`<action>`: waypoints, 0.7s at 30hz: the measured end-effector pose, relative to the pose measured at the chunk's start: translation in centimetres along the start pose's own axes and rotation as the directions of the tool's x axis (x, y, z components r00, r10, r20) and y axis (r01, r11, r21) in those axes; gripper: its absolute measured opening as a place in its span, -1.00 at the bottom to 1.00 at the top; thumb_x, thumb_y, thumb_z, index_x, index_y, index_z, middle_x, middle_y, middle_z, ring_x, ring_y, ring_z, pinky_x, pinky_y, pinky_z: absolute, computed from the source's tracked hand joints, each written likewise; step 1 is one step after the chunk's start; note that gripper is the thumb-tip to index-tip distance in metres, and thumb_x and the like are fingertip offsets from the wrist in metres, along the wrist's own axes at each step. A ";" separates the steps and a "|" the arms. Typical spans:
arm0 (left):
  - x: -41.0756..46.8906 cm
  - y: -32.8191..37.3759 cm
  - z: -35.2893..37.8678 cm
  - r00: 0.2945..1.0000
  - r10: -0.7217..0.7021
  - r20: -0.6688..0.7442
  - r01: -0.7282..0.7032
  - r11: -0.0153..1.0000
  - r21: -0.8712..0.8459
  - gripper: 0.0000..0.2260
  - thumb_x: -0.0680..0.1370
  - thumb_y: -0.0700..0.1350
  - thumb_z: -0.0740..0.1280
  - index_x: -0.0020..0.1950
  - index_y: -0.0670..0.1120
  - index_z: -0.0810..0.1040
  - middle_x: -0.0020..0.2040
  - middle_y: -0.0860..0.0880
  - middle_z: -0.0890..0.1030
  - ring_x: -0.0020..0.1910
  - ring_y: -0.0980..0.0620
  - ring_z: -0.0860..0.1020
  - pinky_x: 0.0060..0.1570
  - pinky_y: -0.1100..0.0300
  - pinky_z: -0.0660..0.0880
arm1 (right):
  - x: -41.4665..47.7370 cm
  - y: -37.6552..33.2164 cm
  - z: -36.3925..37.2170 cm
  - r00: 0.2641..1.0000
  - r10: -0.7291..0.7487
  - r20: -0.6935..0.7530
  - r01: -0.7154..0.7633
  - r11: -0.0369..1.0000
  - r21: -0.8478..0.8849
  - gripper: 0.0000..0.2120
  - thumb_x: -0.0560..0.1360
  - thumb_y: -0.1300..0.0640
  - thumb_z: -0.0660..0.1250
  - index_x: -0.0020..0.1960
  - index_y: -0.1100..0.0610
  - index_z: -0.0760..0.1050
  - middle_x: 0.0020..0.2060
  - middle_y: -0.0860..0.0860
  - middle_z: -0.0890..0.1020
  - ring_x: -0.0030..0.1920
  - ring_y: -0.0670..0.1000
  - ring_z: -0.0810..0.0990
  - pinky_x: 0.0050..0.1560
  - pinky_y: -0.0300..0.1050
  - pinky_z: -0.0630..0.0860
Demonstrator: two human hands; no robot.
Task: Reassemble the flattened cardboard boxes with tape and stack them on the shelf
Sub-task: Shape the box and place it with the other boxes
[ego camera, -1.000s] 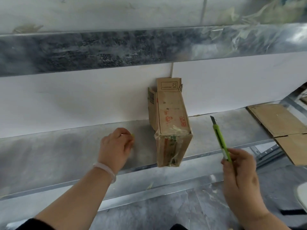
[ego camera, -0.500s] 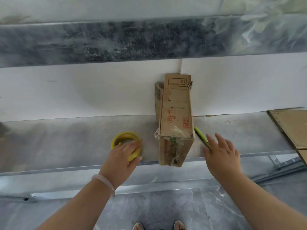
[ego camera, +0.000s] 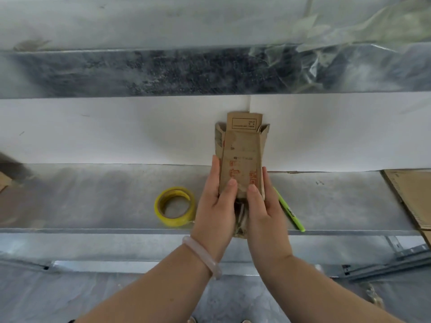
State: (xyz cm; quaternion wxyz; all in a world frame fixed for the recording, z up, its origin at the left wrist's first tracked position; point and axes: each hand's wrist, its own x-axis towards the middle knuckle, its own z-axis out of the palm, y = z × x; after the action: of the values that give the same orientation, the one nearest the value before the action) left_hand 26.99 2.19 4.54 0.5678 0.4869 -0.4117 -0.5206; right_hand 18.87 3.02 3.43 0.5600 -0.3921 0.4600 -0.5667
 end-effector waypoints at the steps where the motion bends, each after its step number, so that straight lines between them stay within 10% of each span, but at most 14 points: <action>1: 0.0 -0.2 0.1 1.000 -0.009 -0.014 0.009 1.000 -0.025 -0.52 0.64 -0.22 0.15 0.52 0.13 0.20 0.18 0.22 0.58 0.17 0.24 0.55 0.16 0.29 0.49 | 0.1 0.1 -0.1 1.000 0.011 -0.017 -0.011 1.000 -0.004 -0.60 0.66 0.19 0.11 0.37 -0.24 0.34 0.24 -0.11 0.60 0.25 -0.11 0.57 0.32 -0.01 0.48; 12: 0.4 -1.1 0.0 0.999 0.028 -0.040 -0.029 0.999 -0.015 -0.50 0.54 -0.06 0.28 0.43 0.23 0.21 0.14 0.16 0.64 0.15 0.18 0.58 0.10 0.27 0.52 | 1.7 -0.4 -1.5 0.992 0.061 0.114 -0.042 0.986 -0.158 -0.56 0.62 -0.04 0.20 0.49 -0.14 0.30 0.23 -0.17 0.60 0.25 -0.16 0.56 0.32 -0.03 0.47; 17: 0.2 -2.1 -0.2 0.999 0.041 0.020 -0.040 0.998 -0.051 -0.53 0.65 -0.18 0.05 0.49 0.18 0.04 0.10 0.47 0.53 0.18 0.43 0.46 0.02 0.51 0.41 | 1.1 0.8 -3.1 0.969 0.059 0.240 -0.017 0.985 -0.173 -0.25 0.42 -0.48 0.15 0.53 -0.33 -0.01 0.45 -0.31 0.32 0.45 -0.26 0.28 0.50 0.01 0.22; 21: 0.6 -2.5 -0.6 0.994 -0.006 0.107 0.019 0.993 -0.120 -0.45 0.55 0.06 0.05 0.54 0.17 0.02 0.36 0.24 0.43 0.28 0.33 0.43 0.09 0.46 0.42 | 1.5 1.1 -4.1 0.959 0.119 0.256 -0.070 0.979 -0.191 -0.40 0.47 -0.46 0.04 0.47 -0.47 -0.05 0.41 -0.42 0.29 0.41 -0.37 0.25 0.52 -0.08 0.19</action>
State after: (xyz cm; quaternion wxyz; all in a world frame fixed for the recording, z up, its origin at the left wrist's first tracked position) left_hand 27.13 1.72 1.94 0.5703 0.4259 -0.4058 -0.5734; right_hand 15.10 1.89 1.17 0.6055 -0.4911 0.4480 -0.4375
